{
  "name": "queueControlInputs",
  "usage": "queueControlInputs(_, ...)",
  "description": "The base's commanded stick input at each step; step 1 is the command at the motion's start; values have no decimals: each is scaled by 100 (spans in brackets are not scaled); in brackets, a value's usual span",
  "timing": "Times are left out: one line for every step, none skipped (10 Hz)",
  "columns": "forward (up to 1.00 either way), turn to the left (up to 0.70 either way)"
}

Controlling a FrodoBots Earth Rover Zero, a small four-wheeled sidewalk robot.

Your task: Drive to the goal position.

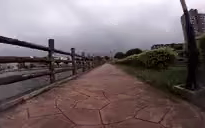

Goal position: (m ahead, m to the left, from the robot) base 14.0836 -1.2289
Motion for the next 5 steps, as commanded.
queueControlInputs(100, 0)
queueControlInputs(100, 0)
queueControlInputs(100, 0)
queueControlInputs(100, 0)
queueControlInputs(100, -4)
